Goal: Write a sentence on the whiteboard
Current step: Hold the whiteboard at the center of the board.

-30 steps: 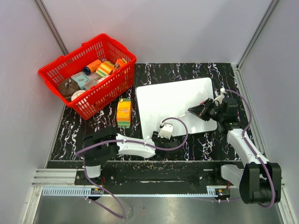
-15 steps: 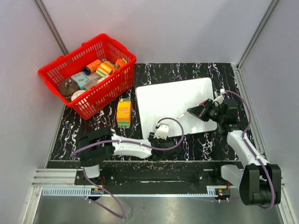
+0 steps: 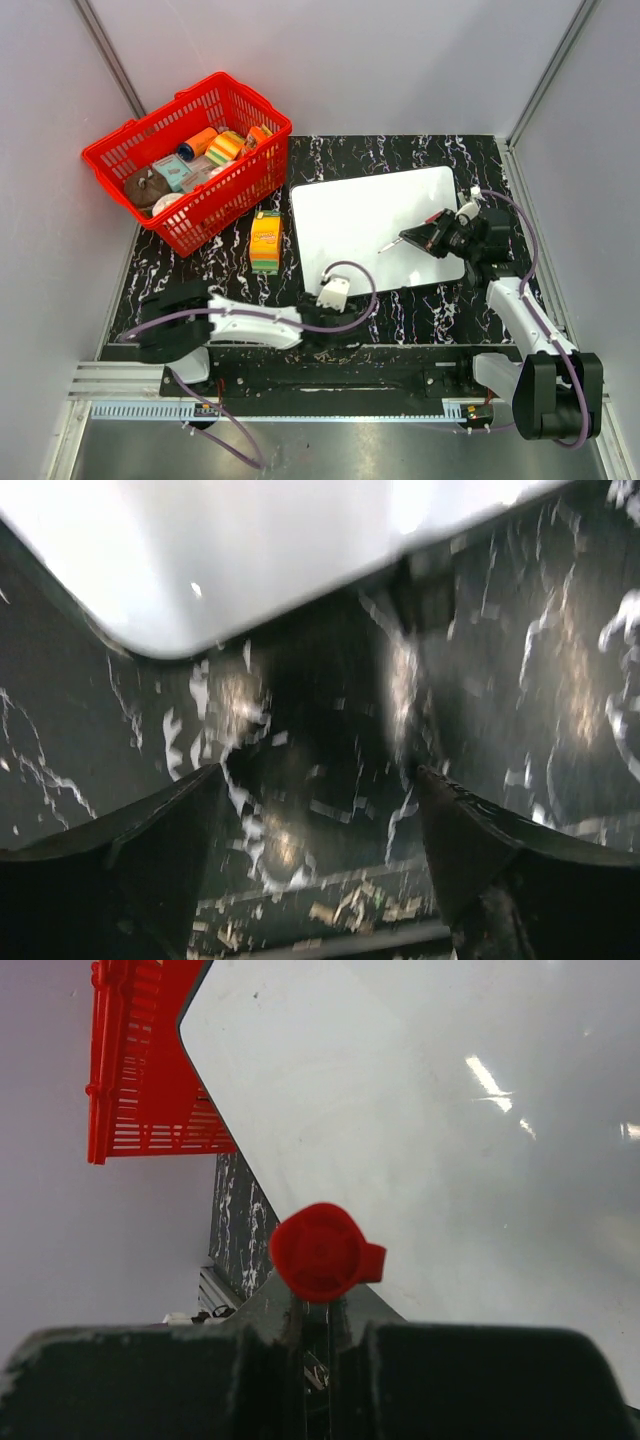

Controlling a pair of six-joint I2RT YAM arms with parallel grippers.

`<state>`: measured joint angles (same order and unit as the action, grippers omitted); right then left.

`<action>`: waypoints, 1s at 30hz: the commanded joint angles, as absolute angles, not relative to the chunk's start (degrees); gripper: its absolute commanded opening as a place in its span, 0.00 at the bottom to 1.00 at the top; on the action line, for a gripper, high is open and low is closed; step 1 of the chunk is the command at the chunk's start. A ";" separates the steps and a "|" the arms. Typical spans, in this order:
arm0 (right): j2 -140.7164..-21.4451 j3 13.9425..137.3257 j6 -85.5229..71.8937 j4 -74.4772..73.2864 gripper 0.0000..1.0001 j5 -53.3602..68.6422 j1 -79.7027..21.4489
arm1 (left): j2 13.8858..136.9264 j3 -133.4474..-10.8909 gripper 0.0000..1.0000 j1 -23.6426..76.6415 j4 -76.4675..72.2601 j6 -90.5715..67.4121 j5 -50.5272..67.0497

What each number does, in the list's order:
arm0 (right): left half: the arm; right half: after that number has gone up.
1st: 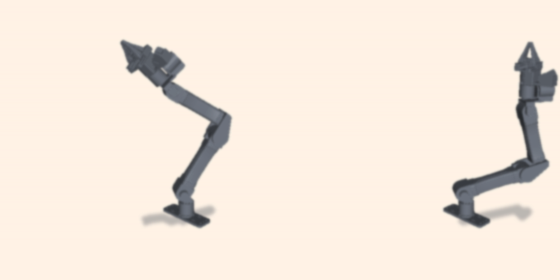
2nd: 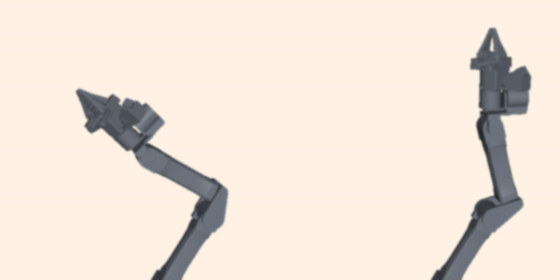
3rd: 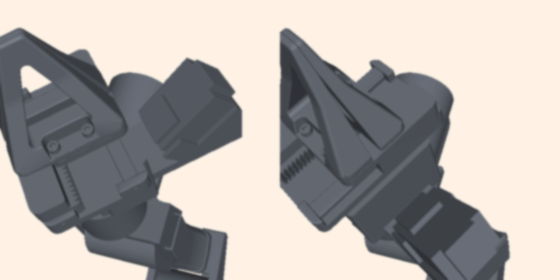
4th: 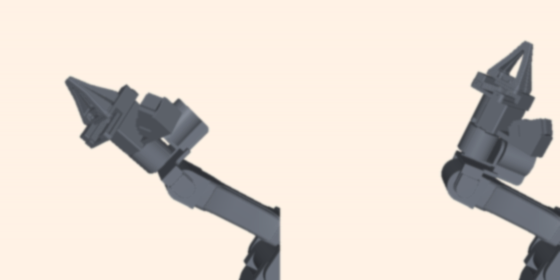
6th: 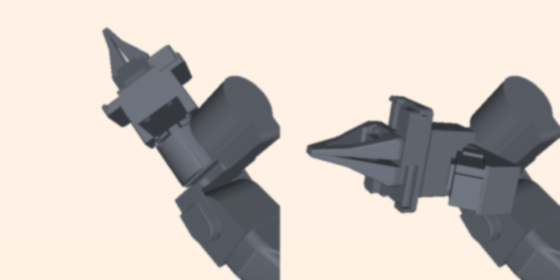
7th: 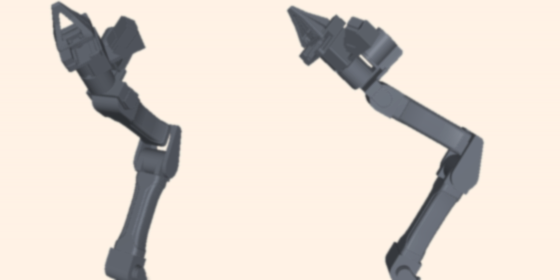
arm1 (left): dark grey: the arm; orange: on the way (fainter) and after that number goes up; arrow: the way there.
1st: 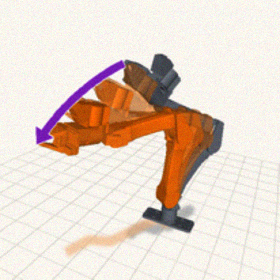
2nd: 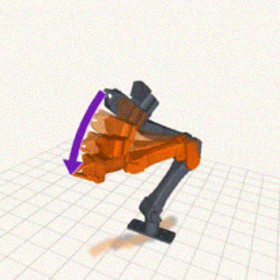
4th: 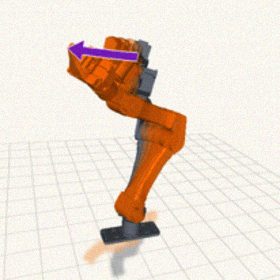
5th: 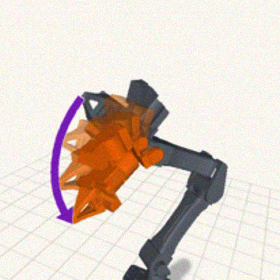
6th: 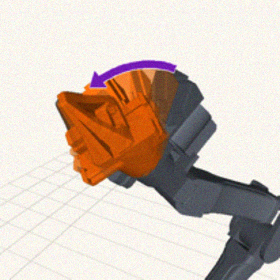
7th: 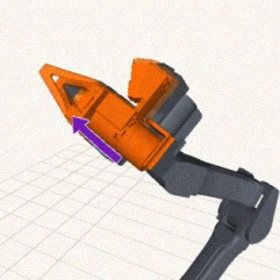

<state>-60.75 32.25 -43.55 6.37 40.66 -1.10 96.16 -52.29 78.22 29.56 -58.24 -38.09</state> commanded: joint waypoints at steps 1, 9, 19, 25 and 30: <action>-60.82 39.10 -39.13 1.95 0.00 41.23 -0.97 | 84.07 -43.78 0.83 79.89 27.61 -55.99 -27.26; -60.99 46.84 -37.53 -5.70 0.00 38.33 -2.54 | 59.36 -39.55 0.94 76.82 21.63 -47.56 -17.95; -57.40 55.81 -30.94 -16.78 0.00 20.49 -14.76 | 50.53 -42.62 0.99 52.69 11.69 -40.09 4.20; -54.41 58.00 -27.95 -19.77 0.00 15.65 -16.96 | 52.82 -41.76 0.98 36.15 9.33 -39.90 12.46; -53.62 58.45 -26.19 -21.45 0.00 13.89 -17.40 | 53.86 -37.27 0.94 24.81 2.21 -38.41 18.80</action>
